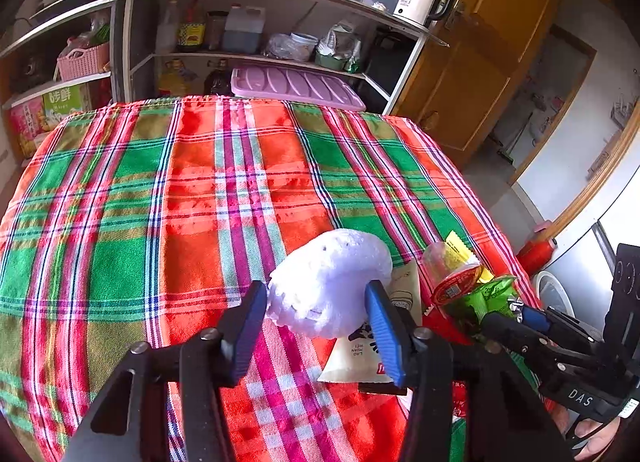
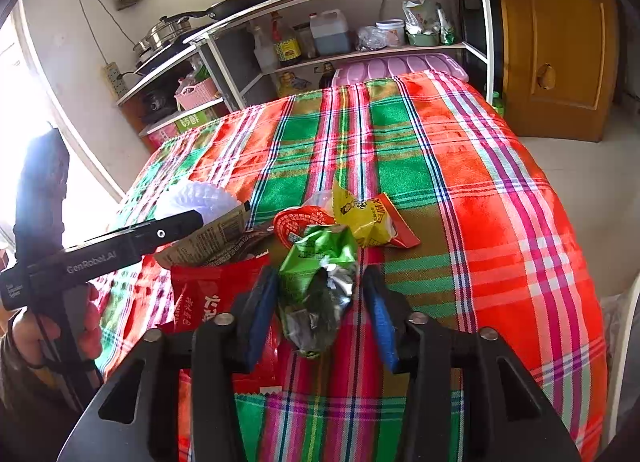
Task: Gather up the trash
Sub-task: 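Grasp the green snack packet with the right tool while the left tool grasps the white foam net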
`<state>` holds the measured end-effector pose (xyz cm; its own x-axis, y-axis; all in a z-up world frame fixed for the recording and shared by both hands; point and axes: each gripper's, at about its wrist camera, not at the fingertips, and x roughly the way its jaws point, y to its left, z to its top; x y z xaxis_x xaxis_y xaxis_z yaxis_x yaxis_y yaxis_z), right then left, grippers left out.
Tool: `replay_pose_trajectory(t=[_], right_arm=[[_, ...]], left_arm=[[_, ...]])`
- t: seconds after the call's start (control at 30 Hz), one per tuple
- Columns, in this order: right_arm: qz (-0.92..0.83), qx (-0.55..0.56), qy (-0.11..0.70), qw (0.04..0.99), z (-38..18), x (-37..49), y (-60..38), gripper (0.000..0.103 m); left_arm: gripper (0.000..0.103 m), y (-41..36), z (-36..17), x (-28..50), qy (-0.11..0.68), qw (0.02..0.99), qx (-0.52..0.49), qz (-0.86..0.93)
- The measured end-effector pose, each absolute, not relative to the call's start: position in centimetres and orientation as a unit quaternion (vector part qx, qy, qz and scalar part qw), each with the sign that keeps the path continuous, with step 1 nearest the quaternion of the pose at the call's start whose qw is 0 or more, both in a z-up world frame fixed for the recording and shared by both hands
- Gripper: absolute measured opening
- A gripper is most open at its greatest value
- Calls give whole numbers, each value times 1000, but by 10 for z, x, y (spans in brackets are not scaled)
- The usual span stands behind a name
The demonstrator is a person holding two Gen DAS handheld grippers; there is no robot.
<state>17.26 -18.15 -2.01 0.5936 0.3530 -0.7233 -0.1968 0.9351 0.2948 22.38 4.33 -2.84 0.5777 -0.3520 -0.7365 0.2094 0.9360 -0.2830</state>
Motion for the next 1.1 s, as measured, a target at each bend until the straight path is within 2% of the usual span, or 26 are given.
replay_pose_trajectory(t=[0.2,0.4,0.77,1.1], right_arm=[[153,101,423,887,-20,171,-185,41],[152,98,419,890,-18,167,-186,40],[147,100,401,899,-5,156,-194,40],[121,92,371,916,21,126,-216,40]], left_arm=[[31,40,-28,222,429,885,-79,-165],[26,40,-24,220,426,886,-77,-165],[26,39,-3,202,408,894,-76,-170],[26,6,23,176,388,898,-60,-197]])
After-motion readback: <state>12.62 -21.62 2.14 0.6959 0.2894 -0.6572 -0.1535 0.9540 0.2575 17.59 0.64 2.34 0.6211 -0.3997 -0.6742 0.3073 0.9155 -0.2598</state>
